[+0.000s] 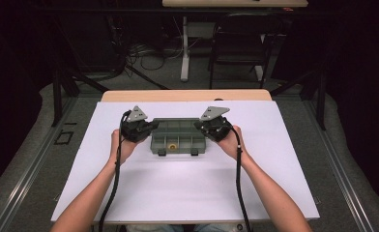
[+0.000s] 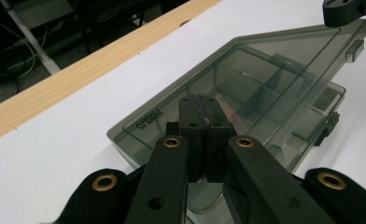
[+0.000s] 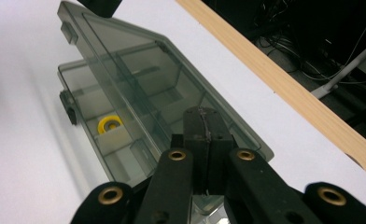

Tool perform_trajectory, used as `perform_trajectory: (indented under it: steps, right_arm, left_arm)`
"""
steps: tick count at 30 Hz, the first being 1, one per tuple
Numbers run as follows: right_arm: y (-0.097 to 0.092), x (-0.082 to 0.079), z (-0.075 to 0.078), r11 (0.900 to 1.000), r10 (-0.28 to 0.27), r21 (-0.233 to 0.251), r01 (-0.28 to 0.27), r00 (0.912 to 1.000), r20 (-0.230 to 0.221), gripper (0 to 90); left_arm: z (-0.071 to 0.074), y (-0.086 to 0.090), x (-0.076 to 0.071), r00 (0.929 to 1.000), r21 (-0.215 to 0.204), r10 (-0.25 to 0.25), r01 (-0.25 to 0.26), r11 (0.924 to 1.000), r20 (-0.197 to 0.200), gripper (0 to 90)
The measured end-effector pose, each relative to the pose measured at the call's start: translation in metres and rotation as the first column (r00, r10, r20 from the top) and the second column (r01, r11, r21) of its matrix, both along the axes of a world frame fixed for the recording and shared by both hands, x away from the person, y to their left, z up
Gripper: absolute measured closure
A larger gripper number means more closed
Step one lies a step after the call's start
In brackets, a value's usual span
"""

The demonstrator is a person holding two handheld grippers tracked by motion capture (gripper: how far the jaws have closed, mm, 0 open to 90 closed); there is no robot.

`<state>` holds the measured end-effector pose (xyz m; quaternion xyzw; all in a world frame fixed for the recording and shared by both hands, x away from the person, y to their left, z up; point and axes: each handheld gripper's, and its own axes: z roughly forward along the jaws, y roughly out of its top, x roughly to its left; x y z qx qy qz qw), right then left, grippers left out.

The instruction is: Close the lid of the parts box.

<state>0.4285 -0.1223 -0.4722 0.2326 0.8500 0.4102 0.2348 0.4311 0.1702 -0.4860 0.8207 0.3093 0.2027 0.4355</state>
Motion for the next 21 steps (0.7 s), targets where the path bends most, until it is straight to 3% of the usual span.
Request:
perform_trajectory:
  steps: [21]
  right_arm:
    - [-0.001,-0.006,-0.024,0.9999,0.005,-0.014,-0.005,0.9991,-0.041,90.0]
  left_arm:
    - [-0.02,-0.001,-0.014,1.0,0.033,0.004,-0.004,0.9995,0.004,88.4]
